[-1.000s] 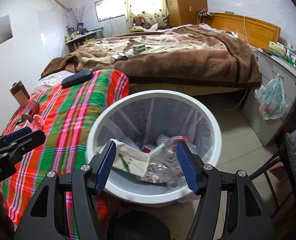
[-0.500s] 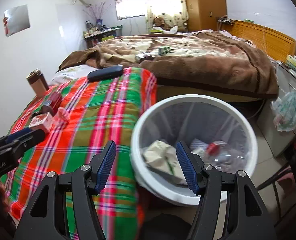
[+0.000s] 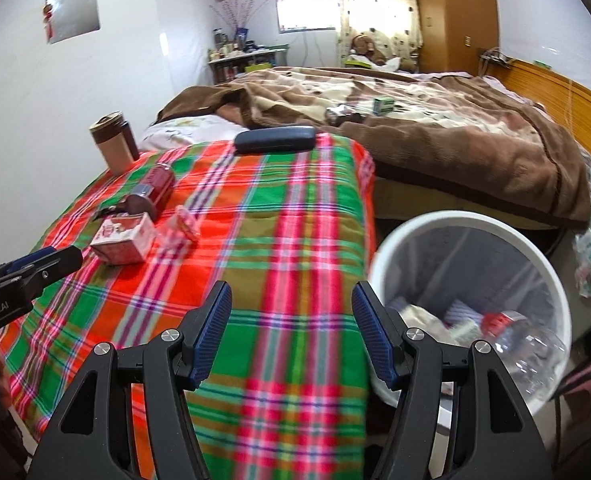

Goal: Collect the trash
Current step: 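Move both grippers back from the wastebasket over the plaid bed cover, then reach left gripper toward the white juice carton while right gripper reaches toward clear plastic cup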

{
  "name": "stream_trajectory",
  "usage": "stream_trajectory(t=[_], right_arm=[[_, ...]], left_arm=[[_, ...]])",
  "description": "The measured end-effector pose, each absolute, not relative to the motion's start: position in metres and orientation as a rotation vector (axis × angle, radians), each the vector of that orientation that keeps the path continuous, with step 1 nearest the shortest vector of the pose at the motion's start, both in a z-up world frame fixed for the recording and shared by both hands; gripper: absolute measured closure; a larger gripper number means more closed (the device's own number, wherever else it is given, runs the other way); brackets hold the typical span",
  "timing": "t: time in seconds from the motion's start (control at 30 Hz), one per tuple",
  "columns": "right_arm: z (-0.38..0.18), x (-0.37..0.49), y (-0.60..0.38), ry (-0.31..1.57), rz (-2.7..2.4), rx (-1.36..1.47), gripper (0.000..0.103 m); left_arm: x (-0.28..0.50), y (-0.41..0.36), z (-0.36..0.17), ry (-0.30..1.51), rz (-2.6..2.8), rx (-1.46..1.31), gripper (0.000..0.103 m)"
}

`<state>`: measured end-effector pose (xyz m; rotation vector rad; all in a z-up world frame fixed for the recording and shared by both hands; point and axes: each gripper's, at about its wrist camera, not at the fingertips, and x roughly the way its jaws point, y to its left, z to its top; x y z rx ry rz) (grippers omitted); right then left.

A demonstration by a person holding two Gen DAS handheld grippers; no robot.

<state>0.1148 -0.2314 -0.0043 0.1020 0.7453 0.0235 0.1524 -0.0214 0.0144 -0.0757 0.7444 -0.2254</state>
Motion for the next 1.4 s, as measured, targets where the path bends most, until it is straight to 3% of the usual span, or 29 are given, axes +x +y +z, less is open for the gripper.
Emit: stream_trajectory(t=[0.47, 1.03, 1.4], right_arm=[[-0.014, 0.168, -0.186, 0.805, 0.143, 0.088, 0.039], [-0.045, 0.218, -0.156, 0.919, 0.269, 0.140, 0.039], [-0.046, 0.219, -0.174, 0.897, 0.115, 0.092, 0.039]], left_arm=[[0.193, 0.032, -0.003, 0.800, -0.159, -0.107, 0.041], [0.235, 0.045, -0.032, 0.870, -0.149, -0.121, 0.041], [0.245, 0.044, -0.033, 0.877, -0.177, -0.120, 0.039]])
